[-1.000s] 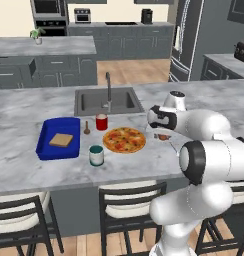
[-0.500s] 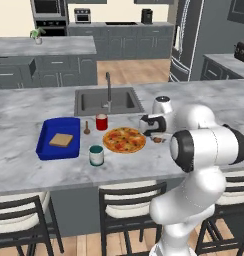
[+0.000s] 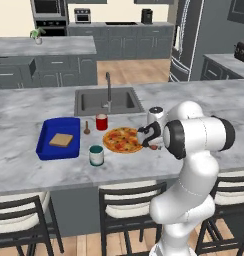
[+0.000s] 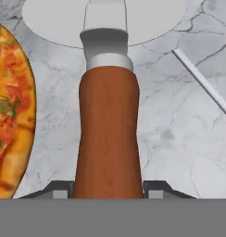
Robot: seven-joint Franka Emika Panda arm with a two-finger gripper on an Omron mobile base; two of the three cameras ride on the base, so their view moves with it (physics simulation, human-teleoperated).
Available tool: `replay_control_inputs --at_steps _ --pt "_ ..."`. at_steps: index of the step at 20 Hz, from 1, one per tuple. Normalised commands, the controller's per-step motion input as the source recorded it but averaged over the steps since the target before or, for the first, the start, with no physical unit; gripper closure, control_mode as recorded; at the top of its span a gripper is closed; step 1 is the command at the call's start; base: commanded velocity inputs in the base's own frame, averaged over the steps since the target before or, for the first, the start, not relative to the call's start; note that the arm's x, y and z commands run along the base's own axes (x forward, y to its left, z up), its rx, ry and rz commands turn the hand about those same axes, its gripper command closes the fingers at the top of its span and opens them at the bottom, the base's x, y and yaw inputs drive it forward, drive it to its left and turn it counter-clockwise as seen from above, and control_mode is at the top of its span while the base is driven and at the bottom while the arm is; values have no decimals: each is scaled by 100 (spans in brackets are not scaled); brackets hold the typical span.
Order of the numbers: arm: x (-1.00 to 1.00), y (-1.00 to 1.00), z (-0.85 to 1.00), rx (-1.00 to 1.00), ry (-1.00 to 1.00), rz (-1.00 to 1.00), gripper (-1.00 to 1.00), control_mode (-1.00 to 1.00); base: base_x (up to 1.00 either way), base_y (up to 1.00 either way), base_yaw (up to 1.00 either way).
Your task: Take the pizza cutter from the drawer on the right and place it on the dining counter for cutting.
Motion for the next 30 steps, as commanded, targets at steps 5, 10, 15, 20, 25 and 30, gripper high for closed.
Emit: replay_control_inputs --at_steps 5,10,15,20,25,30 --pt "40 0 -16 0 0 0 100 -100 0 0 0" --pt "38 0 -22 0 0 0 100 -100 0 0 0" --pt "35 0 -29 0 0 0 100 -100 0 0 0" --pt "12 0 -11 0 0 0 -100 -100 0 0 0" --pt "0 0 0 0 0 0 -100 -100 0 0 0" --pt "0 0 15 0 0 0 -100 -100 0 0 0"
